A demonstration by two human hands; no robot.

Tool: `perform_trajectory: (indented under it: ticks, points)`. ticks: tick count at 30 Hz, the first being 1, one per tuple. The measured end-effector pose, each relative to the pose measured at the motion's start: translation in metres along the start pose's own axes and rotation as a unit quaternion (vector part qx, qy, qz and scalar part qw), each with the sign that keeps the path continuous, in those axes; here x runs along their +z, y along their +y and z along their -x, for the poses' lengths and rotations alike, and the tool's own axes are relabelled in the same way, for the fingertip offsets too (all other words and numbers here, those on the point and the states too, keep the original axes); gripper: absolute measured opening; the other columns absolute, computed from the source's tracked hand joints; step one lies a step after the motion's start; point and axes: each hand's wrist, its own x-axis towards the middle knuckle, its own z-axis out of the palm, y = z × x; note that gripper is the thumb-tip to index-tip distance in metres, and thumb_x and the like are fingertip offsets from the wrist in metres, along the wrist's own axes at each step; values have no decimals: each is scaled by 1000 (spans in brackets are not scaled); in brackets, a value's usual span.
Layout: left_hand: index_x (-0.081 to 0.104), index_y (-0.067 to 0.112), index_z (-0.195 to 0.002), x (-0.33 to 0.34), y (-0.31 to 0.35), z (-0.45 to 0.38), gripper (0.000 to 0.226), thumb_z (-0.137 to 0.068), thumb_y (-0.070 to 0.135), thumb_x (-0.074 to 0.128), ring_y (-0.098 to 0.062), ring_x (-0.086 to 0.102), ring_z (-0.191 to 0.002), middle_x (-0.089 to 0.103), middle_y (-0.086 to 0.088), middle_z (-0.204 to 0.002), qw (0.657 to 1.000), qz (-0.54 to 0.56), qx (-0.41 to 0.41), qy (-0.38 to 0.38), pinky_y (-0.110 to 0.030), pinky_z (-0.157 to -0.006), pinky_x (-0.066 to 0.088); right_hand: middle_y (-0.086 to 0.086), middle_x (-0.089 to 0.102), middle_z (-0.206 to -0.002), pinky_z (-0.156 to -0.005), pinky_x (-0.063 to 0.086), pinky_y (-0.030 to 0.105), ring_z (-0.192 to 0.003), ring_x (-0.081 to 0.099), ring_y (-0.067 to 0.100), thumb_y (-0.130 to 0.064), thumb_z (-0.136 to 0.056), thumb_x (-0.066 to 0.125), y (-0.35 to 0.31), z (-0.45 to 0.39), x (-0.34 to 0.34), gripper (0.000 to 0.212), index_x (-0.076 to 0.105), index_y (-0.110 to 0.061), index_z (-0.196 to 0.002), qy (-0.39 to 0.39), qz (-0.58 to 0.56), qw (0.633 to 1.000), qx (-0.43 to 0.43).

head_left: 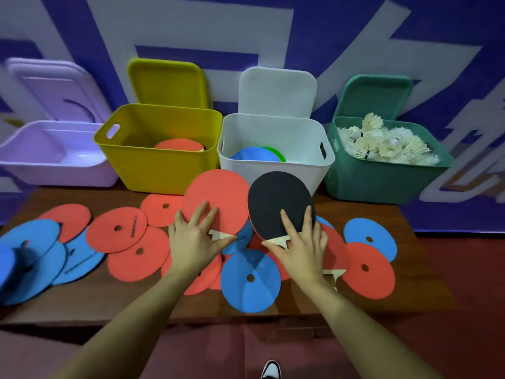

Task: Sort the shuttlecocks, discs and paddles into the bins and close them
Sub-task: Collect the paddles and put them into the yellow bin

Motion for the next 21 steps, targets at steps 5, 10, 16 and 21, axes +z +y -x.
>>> perform_trajectory:
  ticks: [5,10,16,21]
  points:
    - [64,23,-120,-38,-42,-25,85,-60,79,44,-54,47,-112,58,0,-130,999,-9,-8,42,-53,-81,44,24,36,-144,-89,41,54,-114,50,46,-77,-71,39,-51,-31,-12,78,47,-34,-135,37,-21,998,-45]
    - [65,24,-120,-63,-70,-72,85,-59,80,45,-50,48,-111,58,0,-129,997,-7,-25,73,-52,-81,45,20,30,-149,-93,37,53,-123,43,43,-81,-68,44,-95,-80,-16,82,41,-38,-138,42,-61,996,-53]
    - [63,25,-122,-72,-105,-158,90,-56,83,42,-49,46,-114,56,1,-132,997,-25,-9,68,-54,-89,41,15,28,-152,-99,33,52,-128,39,42,-82,-65,39,-127,-160,-6,84,40,-40,-138,66,-99,988,-100]
    - [60,28,-125,-65,-136,-226,93,-55,86,40,-47,46,-116,54,2,-135,998,-54,33,21,-56,-94,38,5,12,-157,-108,28,49,-138,22,34,-73,-70,57,-142,-234,2,82,30,-44,-142,10,-133,983,-129]
